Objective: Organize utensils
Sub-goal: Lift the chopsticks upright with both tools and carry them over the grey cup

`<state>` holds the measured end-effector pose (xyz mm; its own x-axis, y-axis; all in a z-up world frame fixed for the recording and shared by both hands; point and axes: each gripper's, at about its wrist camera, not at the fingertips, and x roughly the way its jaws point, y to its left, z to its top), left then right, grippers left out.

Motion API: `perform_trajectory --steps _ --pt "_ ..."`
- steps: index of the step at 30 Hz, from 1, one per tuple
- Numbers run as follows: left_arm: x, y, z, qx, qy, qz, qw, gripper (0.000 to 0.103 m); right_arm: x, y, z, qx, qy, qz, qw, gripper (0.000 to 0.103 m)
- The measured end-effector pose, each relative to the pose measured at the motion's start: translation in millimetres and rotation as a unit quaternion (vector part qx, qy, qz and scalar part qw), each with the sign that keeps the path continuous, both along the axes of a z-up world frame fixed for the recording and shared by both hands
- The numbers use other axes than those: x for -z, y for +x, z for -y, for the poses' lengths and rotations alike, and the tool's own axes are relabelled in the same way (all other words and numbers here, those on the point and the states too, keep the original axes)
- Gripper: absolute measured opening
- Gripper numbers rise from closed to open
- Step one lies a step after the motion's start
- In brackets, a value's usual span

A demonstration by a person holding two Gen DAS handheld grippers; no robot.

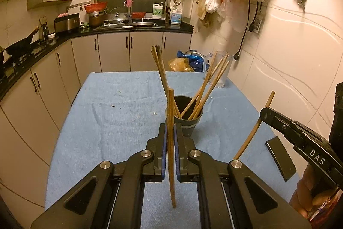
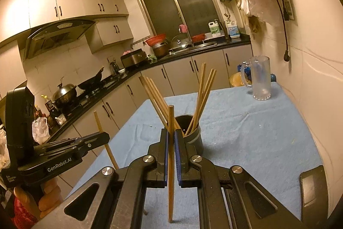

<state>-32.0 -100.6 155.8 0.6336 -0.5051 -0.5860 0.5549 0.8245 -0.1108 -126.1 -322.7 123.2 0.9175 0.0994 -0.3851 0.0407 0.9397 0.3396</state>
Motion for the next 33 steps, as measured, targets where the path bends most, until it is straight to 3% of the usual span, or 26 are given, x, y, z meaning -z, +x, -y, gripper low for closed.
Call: perform_trajectory --steps 20,33 --pt "-32.7 4.5 5.4 0.004 -0.008 0.027 0.9996 0.006 -28.5 1.0 9.5 0.019 0.001 0.027 0.999 0.006" --pt "-74.5 19.3 17.4 0.010 -0.019 0.052 0.9984 0.006 -57.8 17.6 29.9 0.038 0.014 0.044 0.998 0.006"
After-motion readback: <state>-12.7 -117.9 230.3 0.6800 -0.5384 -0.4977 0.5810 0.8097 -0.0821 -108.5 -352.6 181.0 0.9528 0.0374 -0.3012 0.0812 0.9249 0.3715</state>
